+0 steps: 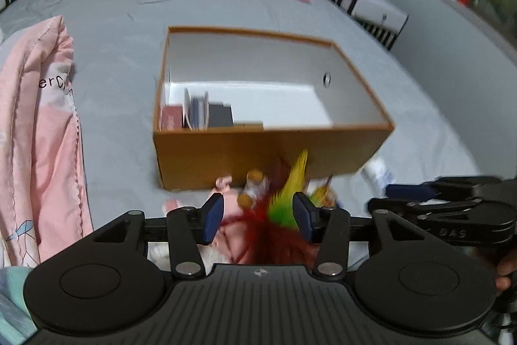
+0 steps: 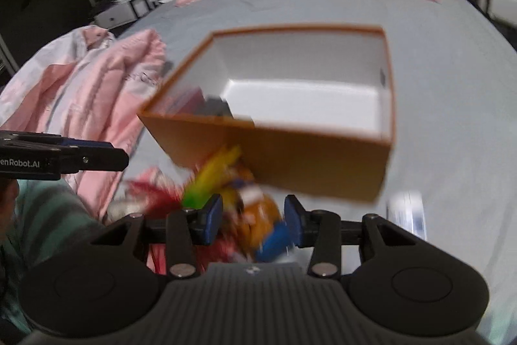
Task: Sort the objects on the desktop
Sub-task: 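Withdraw both grippers from the orange box toward the remaining items, then grasp the white lotion tube with the right gripper while the left gripper grasps the feathered toy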
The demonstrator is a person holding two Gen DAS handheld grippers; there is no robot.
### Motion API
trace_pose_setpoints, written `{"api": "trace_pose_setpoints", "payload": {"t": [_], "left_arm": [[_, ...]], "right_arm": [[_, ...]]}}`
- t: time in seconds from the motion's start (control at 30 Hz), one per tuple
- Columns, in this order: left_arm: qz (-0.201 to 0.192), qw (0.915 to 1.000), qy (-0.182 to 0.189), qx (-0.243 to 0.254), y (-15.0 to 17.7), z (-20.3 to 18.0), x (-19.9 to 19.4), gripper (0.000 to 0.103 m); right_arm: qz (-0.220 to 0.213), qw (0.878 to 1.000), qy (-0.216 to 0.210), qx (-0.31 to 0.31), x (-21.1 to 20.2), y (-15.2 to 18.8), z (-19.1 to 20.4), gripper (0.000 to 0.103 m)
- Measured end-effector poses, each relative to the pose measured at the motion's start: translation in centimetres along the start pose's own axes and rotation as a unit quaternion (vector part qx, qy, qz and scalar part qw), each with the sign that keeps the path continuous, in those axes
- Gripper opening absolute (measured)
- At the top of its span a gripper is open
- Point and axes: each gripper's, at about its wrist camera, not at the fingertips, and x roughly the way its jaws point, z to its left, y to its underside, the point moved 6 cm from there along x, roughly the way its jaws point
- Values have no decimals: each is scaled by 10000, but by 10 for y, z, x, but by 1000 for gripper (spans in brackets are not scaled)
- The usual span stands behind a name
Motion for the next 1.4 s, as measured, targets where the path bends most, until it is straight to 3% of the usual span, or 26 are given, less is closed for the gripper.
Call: {"api": "trace_pose_setpoints", "payload": {"t": [0.27, 0.4, 0.47, 0.53, 0.67, 0.77, 0.83, 0.93, 0.97, 1.03, 1.1, 1.27, 1.4], "left_arm": [[302, 9961, -365, 745, 24, -30, 33, 58], [465, 9929, -552, 948, 33, -32, 47, 58], [484, 9923, -523, 1012, 35, -33, 51, 58], [476, 9913, -531, 1104, 36, -35, 54, 58], [429, 9897, -534, 1257, 37, -38, 60, 58], [450, 9891, -493, 1309, 37, -41, 67, 58], [471, 9880, -504, 1383, 38, -43, 69, 58], [562, 9876, -472, 1386, 40, -43, 72, 56], [585, 9881, -452, 1348, 41, -41, 73, 48], [636, 9897, -415, 1217, 42, -37, 75, 40], [638, 9920, -362, 1030, 42, -33, 75, 36], [585, 9950, -327, 739, 40, -26, 72, 17], [498, 9958, -361, 677, 39, -26, 66, 10]], "right_arm": [[586, 9852, 1601, 202, 3, 18, -68, 51], [1169, 9791, 1529, 655, 22, 19, -95, 55], [1510, 9705, 1711, 779, 37, 22, -106, 54], [1743, 9654, 1603, 1091, 47, 25, -116, 53], [1822, 9567, 1411, 1779, 53, 23, -139, 55], [1941, 9450, 1285, 2297, 59, 26, -154, 64], [2064, 9383, 951, 2605, 64, 29, -159, 64], [2092, 9359, 831, 2711, 64, 31, -161, 64], [2103, 9369, 807, 2672, 64, 31, -159, 63], [2087, 9386, 749, 2642, 63, 32, -156, 48], [2052, 9414, 520, 2627, 62, 33, -149, 26], [1644, 9546, 395, 2452, 49, 30, -145, 14], [1276, 9707, 461, 1983, 33, 24, -127, 7]]}}
